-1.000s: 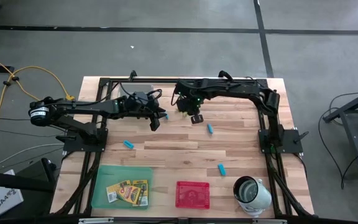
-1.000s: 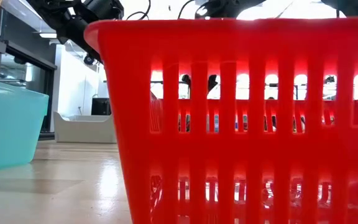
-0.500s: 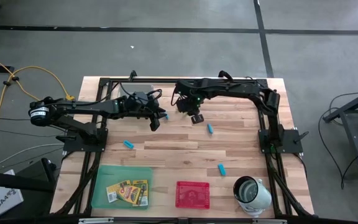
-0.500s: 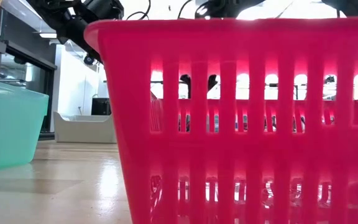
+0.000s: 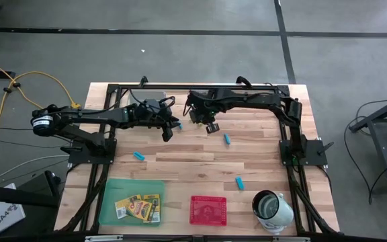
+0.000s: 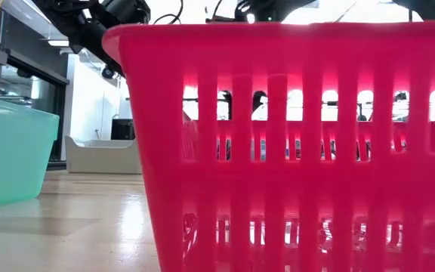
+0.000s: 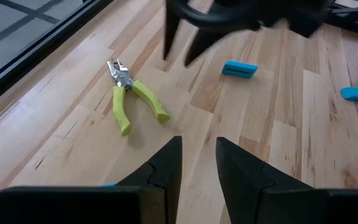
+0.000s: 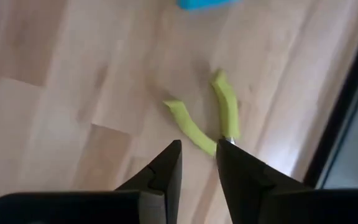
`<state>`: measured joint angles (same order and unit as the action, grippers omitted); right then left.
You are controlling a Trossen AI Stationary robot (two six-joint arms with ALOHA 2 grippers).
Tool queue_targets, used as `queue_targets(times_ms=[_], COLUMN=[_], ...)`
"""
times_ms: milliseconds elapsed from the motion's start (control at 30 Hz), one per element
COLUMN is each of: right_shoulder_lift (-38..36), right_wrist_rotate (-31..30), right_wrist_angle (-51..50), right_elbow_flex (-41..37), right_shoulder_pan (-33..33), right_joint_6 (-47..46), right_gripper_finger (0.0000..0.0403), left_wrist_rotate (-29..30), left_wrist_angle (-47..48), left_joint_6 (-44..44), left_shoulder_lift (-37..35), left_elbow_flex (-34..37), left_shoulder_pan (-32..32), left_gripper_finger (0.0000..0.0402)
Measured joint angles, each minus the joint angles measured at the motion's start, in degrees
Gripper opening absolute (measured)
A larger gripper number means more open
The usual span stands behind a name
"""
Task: Pick & Place School Supplies
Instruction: Put the green hole puncher into the gray bin
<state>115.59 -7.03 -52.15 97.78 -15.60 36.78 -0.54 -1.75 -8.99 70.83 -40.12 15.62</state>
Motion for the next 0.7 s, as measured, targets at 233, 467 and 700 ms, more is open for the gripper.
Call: queue_targets(times_ms=[233,467,700], right_shoulder_lift=[0.02,0.02,0.02], right_wrist_rotate=[7.35,2.64,7.13], right_wrist_angle=[3.41,4.09,0.73], right_elbow_flex=[-0.02,-0.02,-0.02], right_shoulder_pan=[0.12,0.25,0.08], right_joint_6=[4.72,8.47,7.15], right_gripper_finger=[0.0094,0.0094,0.0094], left_wrist_rotate=[-0.73,-3.76,-3.86], left_wrist_angle=[-0.01,-0.01,-0.01], left_joint_6=[-1.62,-1.77,-1.77], left_shoulder_lift=[0.00,0.00,0.00], left_elbow_flex=[0.00,0.00,0.00], left_shoulder_pan=[0.00,-0.02,0.00], left_gripper_finger=[0.0094,0.0094,0.0094])
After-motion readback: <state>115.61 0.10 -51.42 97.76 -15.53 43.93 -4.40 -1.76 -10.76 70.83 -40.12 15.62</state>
